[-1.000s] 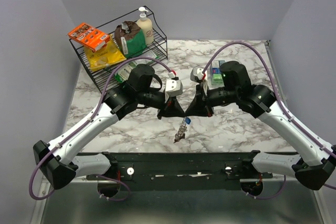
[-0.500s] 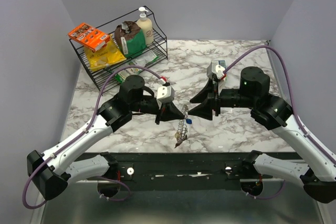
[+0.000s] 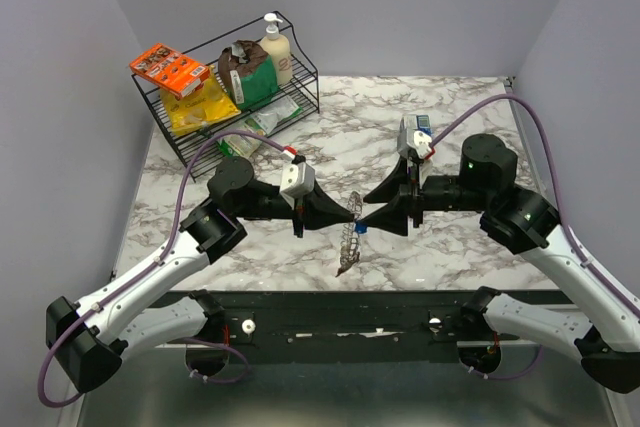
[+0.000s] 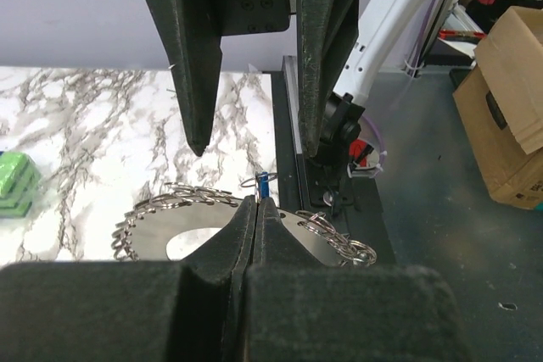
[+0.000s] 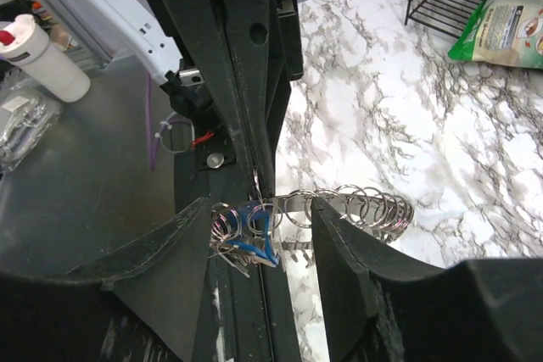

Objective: Put the keys on the keyring

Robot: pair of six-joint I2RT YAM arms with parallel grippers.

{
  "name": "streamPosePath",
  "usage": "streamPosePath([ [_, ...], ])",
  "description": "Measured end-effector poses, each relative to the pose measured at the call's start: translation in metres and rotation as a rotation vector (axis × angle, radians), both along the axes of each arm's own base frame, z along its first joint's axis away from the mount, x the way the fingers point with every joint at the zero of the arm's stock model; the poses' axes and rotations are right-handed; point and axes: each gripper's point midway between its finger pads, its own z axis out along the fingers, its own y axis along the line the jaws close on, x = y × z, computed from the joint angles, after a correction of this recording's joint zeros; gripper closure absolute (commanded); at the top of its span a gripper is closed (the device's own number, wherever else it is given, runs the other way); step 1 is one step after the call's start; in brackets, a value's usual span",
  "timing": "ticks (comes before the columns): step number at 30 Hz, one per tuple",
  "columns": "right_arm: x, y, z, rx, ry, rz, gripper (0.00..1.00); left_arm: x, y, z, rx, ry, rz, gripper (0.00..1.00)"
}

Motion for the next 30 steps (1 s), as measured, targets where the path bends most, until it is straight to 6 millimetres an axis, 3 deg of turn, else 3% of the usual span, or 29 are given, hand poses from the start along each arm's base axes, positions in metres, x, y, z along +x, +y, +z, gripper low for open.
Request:
streamPosePath([
  [8,-0.005,0.002,-0.002,0.004,0.011,0.038,0.38,-0.001,-0.001,0.013,-0.049,-0.007,-0.003,1.0],
  [11,-0.003,0.004,-0.007,-0.006,0.022,0.038,0.45,-0.001,-0.001,0.015,-0.059,-0.012,-0.003,1.0],
  [13,-0.002,0.005,-0.009,-0.011,0.027,0.037,0.63,-0.001,-0.001,0.016,-0.06,-0.011,-0.003,1.0],
  [15,-0.001,0.004,-0.01,-0.013,0.022,0.033,0.69,-0.001,-0.001,0.016,-0.06,-0.008,-0.005,1.0],
  [20,0.001,0.004,-0.01,-0.015,0.015,0.024,0.76,-0.001,-0.001,0.016,-0.061,-0.003,-0.004,1.0],
  [30,-0.001,0.003,-0.013,-0.019,0.019,0.025,0.77,0.001,-0.002,0.015,-0.058,0.002,0.006,1.0],
])
